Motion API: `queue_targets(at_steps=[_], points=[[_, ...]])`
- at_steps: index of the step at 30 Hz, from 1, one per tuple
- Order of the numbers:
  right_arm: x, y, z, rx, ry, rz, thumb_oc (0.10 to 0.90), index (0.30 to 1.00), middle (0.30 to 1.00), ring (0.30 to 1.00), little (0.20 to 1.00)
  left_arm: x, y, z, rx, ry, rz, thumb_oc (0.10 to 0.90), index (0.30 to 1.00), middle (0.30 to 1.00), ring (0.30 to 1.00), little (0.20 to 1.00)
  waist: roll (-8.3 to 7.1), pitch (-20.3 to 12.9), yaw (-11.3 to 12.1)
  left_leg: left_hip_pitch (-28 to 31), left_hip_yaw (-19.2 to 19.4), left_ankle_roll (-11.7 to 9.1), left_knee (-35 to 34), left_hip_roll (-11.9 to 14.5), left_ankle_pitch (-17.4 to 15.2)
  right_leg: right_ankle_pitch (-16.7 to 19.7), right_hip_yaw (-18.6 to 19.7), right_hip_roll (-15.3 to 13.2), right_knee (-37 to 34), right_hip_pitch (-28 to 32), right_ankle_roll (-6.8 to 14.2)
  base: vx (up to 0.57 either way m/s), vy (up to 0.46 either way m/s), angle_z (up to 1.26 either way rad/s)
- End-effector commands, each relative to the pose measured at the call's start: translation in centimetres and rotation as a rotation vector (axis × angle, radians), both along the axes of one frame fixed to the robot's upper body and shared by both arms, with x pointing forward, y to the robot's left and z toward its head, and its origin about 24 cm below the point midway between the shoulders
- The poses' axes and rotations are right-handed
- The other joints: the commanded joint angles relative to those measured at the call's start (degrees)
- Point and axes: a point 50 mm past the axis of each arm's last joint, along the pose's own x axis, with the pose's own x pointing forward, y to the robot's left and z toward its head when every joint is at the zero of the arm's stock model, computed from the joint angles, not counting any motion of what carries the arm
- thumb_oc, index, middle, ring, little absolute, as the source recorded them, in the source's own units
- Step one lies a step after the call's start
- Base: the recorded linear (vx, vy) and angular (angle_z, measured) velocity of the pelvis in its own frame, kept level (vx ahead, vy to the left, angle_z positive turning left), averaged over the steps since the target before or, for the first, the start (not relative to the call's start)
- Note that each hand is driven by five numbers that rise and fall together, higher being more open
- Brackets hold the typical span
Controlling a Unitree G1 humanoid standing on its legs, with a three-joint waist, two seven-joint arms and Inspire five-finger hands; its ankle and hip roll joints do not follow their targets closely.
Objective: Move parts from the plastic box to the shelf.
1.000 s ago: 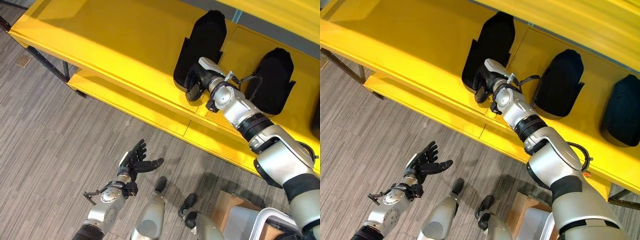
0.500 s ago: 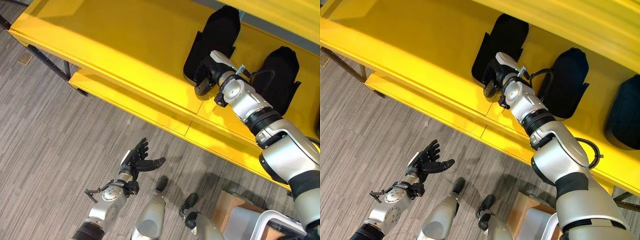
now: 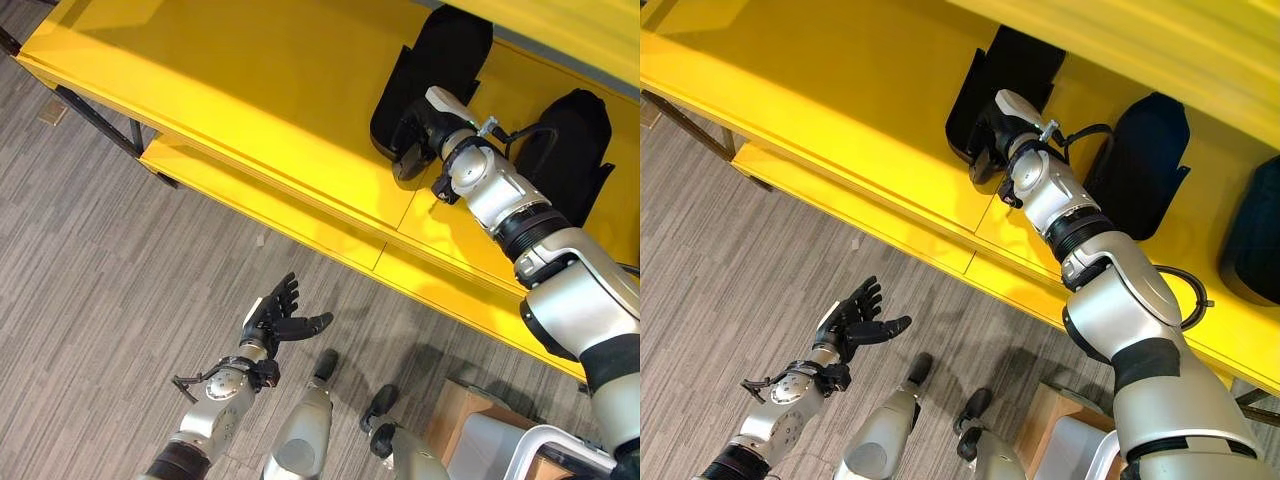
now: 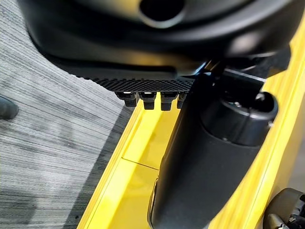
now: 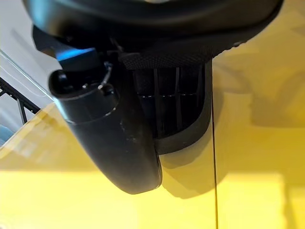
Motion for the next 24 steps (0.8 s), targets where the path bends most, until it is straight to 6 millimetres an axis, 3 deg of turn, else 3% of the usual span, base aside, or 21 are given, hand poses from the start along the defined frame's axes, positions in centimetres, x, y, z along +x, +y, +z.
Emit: queue_targets(at_steps=[1,10,24], points=[[-2.2,3.9,11.2,0.017,-0.362,0.116,0.400,0.300,0.300,0.300,0.300,0.9,0.0,4.2,-0.010,-0.203,-0.065,0.900,1.000,1.000,1.000,1.000,-5.35,-0.6,1.0,-6.2,0.5,2.5,9.8,-3.1,-7.6,10.1,0.5,-6.5,-13.0,15.7,8.1,0.00,0.000,0.00],[-2.0,4.3,10.9,0.064,-0.345,0.120,0.400,0.300,0.300,0.300,0.300,0.9,-0.3,4.2,-0.006,-0.200,-0.087,0.900,1.000,1.000,1.000,1.000,-5.74,-0.1,1.6,-6.8,0.1,2.5,10.1,-3.6,-7.8,10.6,-0.1,-6.4,-13.3,16.0,8.4,0.00,0.001,0.03],[-1.0,3.2,9.1,0.137,-0.259,0.072,0.400,0.300,0.300,0.300,0.300,1.0,-1.6,3.9,-0.005,-0.192,-0.163,0.900,1.000,1.000,1.000,1.000,-5.44,0.0,4.3,-7.3,-0.7,2.7,10.5,-4.8,-7.8,11.0,-1.3,-6.6,-13.9,17.2,8.8,0.01,0.006,0.07]])
